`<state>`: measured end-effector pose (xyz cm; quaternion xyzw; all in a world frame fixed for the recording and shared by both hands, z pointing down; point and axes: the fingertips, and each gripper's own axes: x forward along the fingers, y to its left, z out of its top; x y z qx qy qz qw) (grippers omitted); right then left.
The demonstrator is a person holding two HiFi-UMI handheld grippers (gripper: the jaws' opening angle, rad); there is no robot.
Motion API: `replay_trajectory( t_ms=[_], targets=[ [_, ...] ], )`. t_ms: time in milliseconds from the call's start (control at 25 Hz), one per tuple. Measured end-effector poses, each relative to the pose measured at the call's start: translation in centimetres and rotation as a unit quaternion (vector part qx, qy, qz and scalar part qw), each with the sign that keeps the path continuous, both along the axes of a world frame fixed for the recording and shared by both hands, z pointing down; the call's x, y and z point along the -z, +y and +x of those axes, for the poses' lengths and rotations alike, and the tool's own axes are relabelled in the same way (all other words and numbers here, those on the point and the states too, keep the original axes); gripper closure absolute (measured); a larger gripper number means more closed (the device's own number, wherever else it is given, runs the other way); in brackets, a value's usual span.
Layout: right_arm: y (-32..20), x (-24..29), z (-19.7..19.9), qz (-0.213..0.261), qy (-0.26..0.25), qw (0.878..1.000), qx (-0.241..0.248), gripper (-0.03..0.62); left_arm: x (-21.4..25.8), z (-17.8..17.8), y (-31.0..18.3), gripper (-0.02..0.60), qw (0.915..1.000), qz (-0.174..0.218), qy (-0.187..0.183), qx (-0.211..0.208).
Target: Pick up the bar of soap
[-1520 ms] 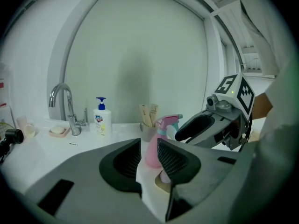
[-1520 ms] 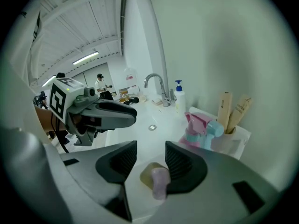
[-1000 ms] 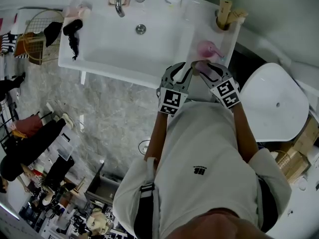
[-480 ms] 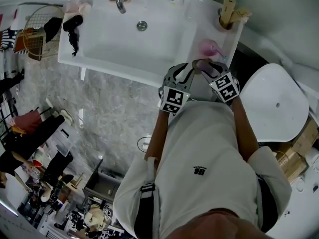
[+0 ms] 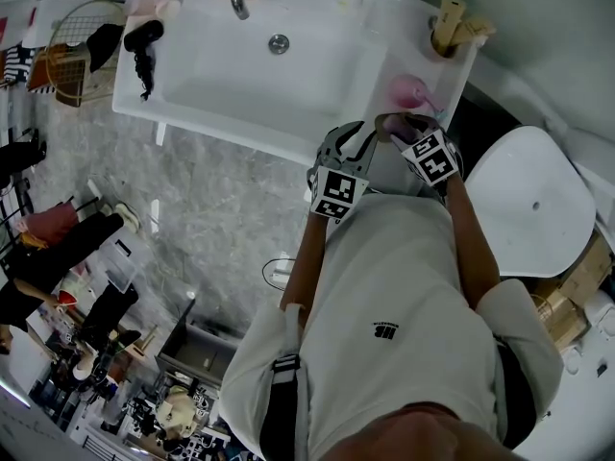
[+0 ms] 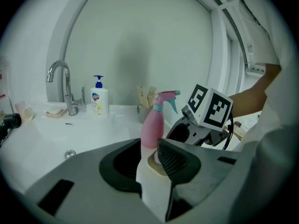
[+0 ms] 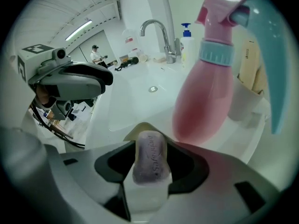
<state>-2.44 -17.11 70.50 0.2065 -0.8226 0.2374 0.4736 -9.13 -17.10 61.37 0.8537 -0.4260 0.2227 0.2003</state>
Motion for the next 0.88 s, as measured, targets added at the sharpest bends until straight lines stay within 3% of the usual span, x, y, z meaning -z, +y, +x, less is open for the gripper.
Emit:
replay_trajectory(
  t_ms=[560,880],
  targets=[
    [0.4,-2.7,-0.1,-0.042,0.053,0.997,0.032,0.364,-0.3,-0.4,0.0,0.469,1.0,-0.002,-0.001,0.005],
    [0.5,-3.0,-0.5,-0.044,0.045,0.998,0.028,0.362,-0.2,-0.2,0.2,0.469,1.0,0.001,-0.003,-0.001]
  ],
)
